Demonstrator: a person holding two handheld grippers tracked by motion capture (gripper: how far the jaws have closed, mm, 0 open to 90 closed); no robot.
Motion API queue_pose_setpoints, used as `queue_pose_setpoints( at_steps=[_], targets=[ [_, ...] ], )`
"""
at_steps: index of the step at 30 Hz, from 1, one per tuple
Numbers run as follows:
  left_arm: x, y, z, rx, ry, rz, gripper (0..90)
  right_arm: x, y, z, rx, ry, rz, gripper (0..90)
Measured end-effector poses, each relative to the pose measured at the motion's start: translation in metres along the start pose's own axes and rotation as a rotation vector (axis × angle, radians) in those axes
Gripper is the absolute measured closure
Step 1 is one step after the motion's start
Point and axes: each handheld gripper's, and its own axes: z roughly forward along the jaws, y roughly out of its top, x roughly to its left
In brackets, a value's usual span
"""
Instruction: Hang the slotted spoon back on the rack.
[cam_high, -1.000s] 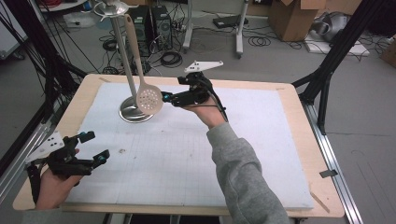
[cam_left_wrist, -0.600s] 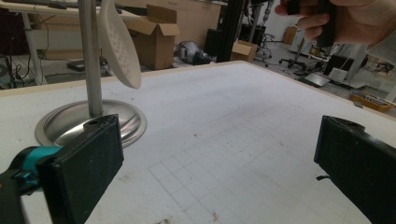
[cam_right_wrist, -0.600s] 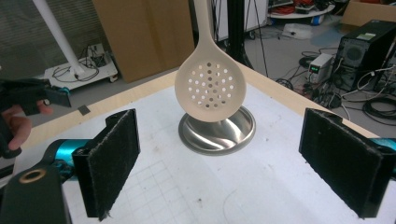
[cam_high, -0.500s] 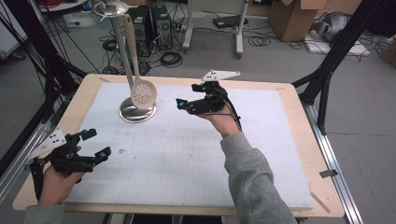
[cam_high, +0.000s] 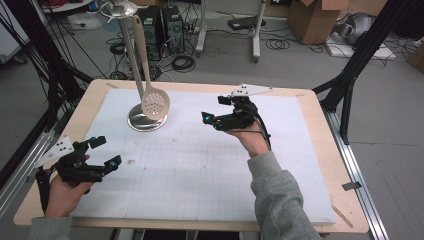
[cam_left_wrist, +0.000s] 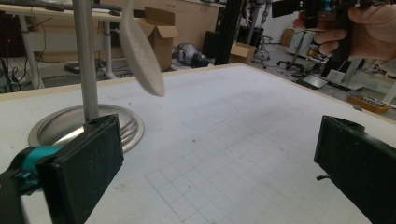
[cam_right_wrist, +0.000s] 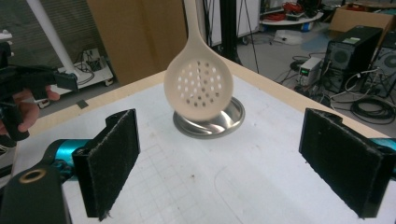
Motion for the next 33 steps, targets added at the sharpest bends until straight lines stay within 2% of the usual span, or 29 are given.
queue_pose_setpoints(
  at_steps=[4, 16, 23, 33],
  targets=[
    [-0.001, 0.001, 0.003, -0.003, -0.005, -0.005, 1.8, 0.0, -0.008, -0.012, -0.011, -0.016, -0.014, 11.3],
    [-0.004, 0.002, 0.012, -0.002, -0.014, -0.002, 1.8, -0.003, -0.039, -0.042, -0.039, -0.047, -0.009, 11.3],
    [-0.003, 0.002, 0.013, 0.0, -0.013, -0.005, 1.8, -0.004, -0.047, -0.056, -0.038, -0.041, -0.018, 11.3],
    [-0.006, -0.002, 0.01, 0.01, -0.01, 0.006, 1.8, -0.006, -0.068, -0.071, -0.035, -0.031, 0.008, 10.8]
  ],
)
